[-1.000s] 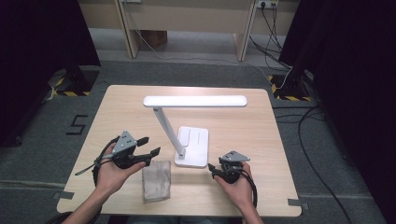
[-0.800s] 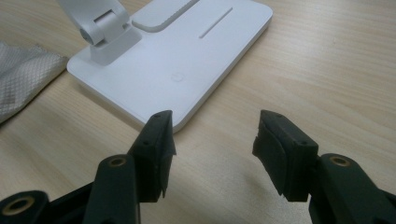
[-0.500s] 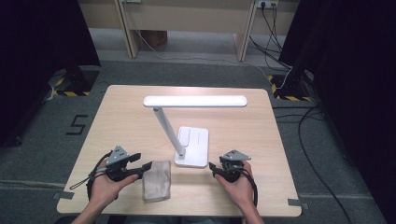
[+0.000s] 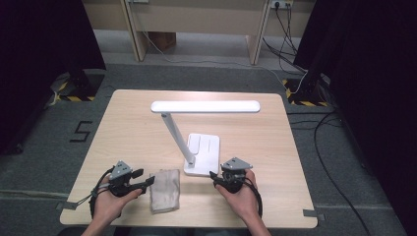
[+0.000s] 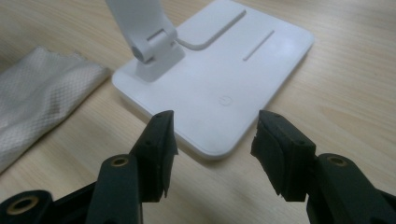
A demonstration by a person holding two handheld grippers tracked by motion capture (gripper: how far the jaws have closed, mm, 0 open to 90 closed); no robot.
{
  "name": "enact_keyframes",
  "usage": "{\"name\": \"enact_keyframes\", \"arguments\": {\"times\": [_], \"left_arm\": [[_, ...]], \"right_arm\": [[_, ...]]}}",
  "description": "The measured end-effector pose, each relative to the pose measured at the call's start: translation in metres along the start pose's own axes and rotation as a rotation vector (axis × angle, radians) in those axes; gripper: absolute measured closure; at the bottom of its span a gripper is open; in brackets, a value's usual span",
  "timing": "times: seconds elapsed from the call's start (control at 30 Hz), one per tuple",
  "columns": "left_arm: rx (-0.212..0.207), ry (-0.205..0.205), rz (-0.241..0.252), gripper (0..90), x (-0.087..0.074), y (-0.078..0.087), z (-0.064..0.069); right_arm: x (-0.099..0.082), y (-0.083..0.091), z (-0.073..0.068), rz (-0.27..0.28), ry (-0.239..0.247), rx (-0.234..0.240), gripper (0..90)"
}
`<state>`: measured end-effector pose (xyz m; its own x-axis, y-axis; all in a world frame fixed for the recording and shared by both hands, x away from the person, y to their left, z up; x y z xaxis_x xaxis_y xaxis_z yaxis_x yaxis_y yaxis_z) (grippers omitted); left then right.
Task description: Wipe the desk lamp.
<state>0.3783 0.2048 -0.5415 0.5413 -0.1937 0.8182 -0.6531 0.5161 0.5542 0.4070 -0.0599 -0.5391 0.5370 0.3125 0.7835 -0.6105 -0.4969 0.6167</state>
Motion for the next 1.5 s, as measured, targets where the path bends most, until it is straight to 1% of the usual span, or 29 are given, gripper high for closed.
{"name": "enact_keyframes", "arguments": {"times": [0.03,0.07,0.1,0.13,0.17,0.2,0.23,0.3,0.33,0.37,0.4,0.43,0.47,0.57,0.6,0.63,0.73,0.8,0.9,0.97,1.0,1.07,1.1,1.2,1.27,1.33,1.37,1.43,1.5], "left_arm": [[-0.007,-0.004,-0.008,40.0,-0.002,-0.001,0.003],[-0.01,-0.009,-0.016,39.5,-0.003,-0.002,0.005],[-0.017,-0.011,-0.023,37.9,-0.005,-0.003,0.007],[-0.019,-0.013,-0.026,37.9,-0.006,-0.003,0.008],[-0.017,-0.015,-0.027,37.6,-0.007,-0.004,0.009],[-0.017,-0.018,-0.035,36.8,-0.008,-0.005,0.009],[-0.017,-0.017,-0.039,36.8,-0.009,-0.005,0.009],[-0.018,-0.013,-0.047,36.7,-0.01,-0.007,0.009],[-0.016,-0.014,-0.058,37.7,-0.012,-0.008,0.008],[-0.016,-0.014,-0.06,37.7,-0.013,-0.008,0.007],[-0.011,-0.012,-0.071,39.8,-0.017,-0.009,0.006],[-0.011,-0.012,-0.071,41.1,-0.017,-0.009,0.006],[-0.013,-0.012,-0.077,41.1,-0.018,-0.01,0.005],[-0.014,-0.016,-0.083,46.8,-0.021,-0.01,0.005],[-0.014,-0.02,-0.089,49.3,-0.022,-0.01,0.004],[-0.014,-0.019,-0.091,49.3,-0.023,-0.01,0.004],[-0.015,-0.014,-0.104,52.8,-0.025,-0.011,0.004],[-0.019,-0.009,-0.103,53.8,-0.024,-0.01,0.005],[-0.03,-0.007,-0.097,52.5,-0.023,-0.01,0.011],[-0.036,-0.005,-0.105,47.9,-0.022,-0.011,0.016],[-0.041,-0.013,-0.105,45.2,-0.021,-0.011,0.019],[-0.047,-0.031,-0.11,39.0,-0.018,-0.012,0.028],[-0.048,-0.043,-0.116,39.0,-0.018,-0.012,0.032],[-0.032,-0.09,-0.133,34.3,-0.019,-0.018,0.039],[-0.027,-0.094,-0.151,32.8,-0.021,-0.022,0.042],[-0.009,-0.101,-0.161,32.0,-0.022,-0.025,0.043],[-0.003,-0.105,-0.162,32.0,-0.023,-0.025,0.042],[0.003,-0.1,-0.159,31.9,-0.022,-0.025,0.043],[0.001,-0.11,-0.155,31.8,-0.022,-0.025,0.045]], "right_arm": [[0.0,0.0,0.0,0.0,0.0,0.0,48.1],[0.001,-0.001,-0.003,-0.003,0.003,0.003,48.0],[0.002,-0.002,-0.01,-0.004,0.01,0.017,47.9],[0.002,-0.002,-0.01,-0.004,0.01,0.017,47.9],[0.003,-0.003,-0.012,-0.004,0.014,0.022,47.9],[0.004,-0.004,-0.019,-0.007,0.019,0.035,47.9],[0.004,-0.004,-0.019,-0.007,0.019,0.035,47.9],[0.005,-0.007,-0.026,-0.014,0.024,0.05,47.9],[0.005,-0.012,-0.036,-0.021,0.043,0.072,47.9],[0.005,-0.012,-0.036,-0.021,0.043,0.072,47.9],[0.006,-0.015,-0.045,-0.033,0.054,0.091,47.9],[0.006,-0.015,-0.045,-0.033,0.054,0.091,47.9],[0.006,-0.017,-0.05,-0.038,0.064,0.103,47.9],[0.008,-0.023,-0.066,-0.049,0.085,0.131,47.7],[0.009,-0.027,-0.076,-0.055,0.093,0.155,47.7],[0.009,-0.027,-0.076,-0.055,0.093,0.155,47.7],[0.009,-0.033,-0.089,-0.066,0.105,0.182,47.4],[0.009,-0.037,-0.098,-0.074,0.115,0.201,47.1],[0.006,-0.04,-0.099,-0.09,0.11,0.201,47.1],[0.004,-0.04,-0.097,-0.099,0.1,0.198,47.1],[0.003,-0.04,-0.094,-0.099,0.106,0.194,47.1],[0.004,-0.036,-0.088,-0.091,0.099,0.184,47.0],[0.004,-0.036,-0.088,-0.091,0.099,0.184,47.0],[0.005,-0.03,-0.08,-0.084,0.088,0.168,46.9],[0.005,-0.026,-0.074,-0.08,0.084,0.159,46.9],[0.006,-0.022,-0.068,-0.076,0.072,0.15,46.9],[0.006,-0.021,-0.064,-0.07,0.073,0.144,46.9],[0.006,-0.019,-0.059,-0.067,0.065,0.137,46.9],[0.006,-0.017,-0.054,-0.065,0.057,0.128,46.9]]}}
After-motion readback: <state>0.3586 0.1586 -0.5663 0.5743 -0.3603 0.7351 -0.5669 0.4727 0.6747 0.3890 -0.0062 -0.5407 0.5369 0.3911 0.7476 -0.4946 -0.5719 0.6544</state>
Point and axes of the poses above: each handheld gripper's, and its own axes: y roughly backward along the jaws, x roughly out of its top, z roughly to its right, the point moved 9 cm from there along -y, roughly forward along the jaws, and after that the axes turned 2 degrees about -y, right-handed, at the moved point
